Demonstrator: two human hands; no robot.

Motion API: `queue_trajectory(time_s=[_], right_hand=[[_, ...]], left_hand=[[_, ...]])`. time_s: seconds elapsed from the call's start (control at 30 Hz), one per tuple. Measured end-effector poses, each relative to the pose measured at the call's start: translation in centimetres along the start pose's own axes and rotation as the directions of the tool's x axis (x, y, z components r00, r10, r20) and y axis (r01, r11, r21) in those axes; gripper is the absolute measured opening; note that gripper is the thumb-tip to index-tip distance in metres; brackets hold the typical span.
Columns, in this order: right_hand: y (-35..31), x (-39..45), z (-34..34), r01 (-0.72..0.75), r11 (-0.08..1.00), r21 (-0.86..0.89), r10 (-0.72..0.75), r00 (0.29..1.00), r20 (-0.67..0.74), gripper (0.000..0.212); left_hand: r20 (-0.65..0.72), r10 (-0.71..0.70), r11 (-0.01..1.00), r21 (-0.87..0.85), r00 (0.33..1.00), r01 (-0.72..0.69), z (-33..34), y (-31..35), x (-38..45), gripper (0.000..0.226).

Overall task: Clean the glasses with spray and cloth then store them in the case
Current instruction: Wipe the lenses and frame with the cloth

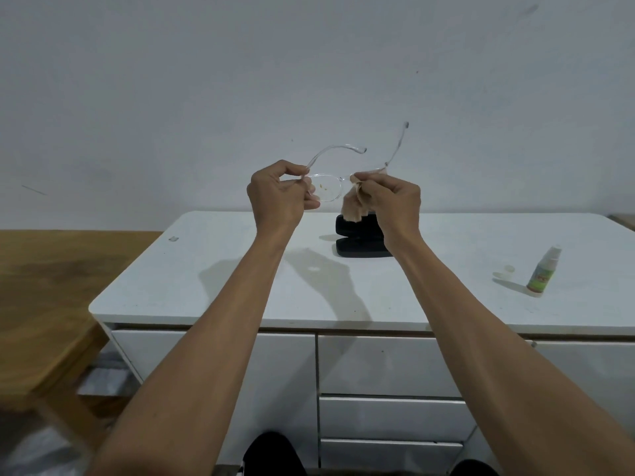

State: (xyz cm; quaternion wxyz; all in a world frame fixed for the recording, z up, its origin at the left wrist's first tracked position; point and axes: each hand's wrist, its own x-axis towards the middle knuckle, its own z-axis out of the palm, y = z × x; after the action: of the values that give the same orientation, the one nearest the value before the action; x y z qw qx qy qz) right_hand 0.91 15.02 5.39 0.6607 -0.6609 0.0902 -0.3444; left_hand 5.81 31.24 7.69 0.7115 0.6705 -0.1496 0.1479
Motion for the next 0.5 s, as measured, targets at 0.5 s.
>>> queue_trajectory(time_s=[0.5], right_hand=[[-0.4,-1.3,0.2,0.069,0.989,0.132,-0.018,0.934,-0.356,0.02]], left_hand=[[0.011,0.004,1.0,-0.016,1.0,-0.004,0.3,-0.3,-1.0,0.015]])
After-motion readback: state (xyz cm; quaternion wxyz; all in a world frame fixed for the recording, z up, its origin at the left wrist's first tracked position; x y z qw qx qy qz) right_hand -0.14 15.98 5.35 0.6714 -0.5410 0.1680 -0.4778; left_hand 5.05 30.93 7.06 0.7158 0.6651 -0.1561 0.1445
